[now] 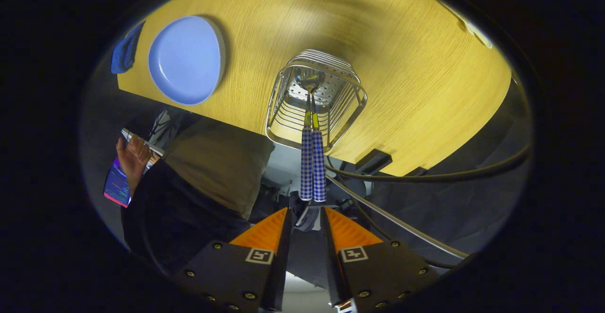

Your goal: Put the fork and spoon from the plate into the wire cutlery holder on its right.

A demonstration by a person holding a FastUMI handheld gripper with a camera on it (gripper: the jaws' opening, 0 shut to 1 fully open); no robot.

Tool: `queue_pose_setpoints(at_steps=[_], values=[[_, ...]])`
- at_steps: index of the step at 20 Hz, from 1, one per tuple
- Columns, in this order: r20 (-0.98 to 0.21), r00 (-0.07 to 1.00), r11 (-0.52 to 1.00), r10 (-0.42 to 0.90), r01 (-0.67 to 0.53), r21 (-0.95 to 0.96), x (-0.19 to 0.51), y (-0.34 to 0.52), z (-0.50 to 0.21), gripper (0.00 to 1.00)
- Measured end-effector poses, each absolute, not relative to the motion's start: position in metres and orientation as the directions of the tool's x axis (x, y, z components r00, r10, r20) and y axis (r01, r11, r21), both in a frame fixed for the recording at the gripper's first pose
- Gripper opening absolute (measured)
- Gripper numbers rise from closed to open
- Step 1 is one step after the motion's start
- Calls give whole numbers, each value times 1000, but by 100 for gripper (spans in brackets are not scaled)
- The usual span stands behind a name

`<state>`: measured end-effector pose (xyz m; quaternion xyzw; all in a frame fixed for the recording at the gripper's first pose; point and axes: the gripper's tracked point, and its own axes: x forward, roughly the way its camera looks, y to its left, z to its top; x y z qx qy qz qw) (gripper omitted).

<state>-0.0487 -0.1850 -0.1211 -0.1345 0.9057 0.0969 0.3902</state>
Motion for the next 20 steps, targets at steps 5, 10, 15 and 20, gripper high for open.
queue_pose_setpoints(at_steps=[5, 10, 15, 20], values=[[-831, -552, 963, -68, -256, 90, -49, -183, -118, 93], [-935, -351, 969, 46, -213, 128, -64, -163, -124, 93], [-996, -30, 971, 87, -220, 91, -56, -143, -140, 93], [-927, 337, 983, 167, -132, 129, -37, -106, -138, 99]])
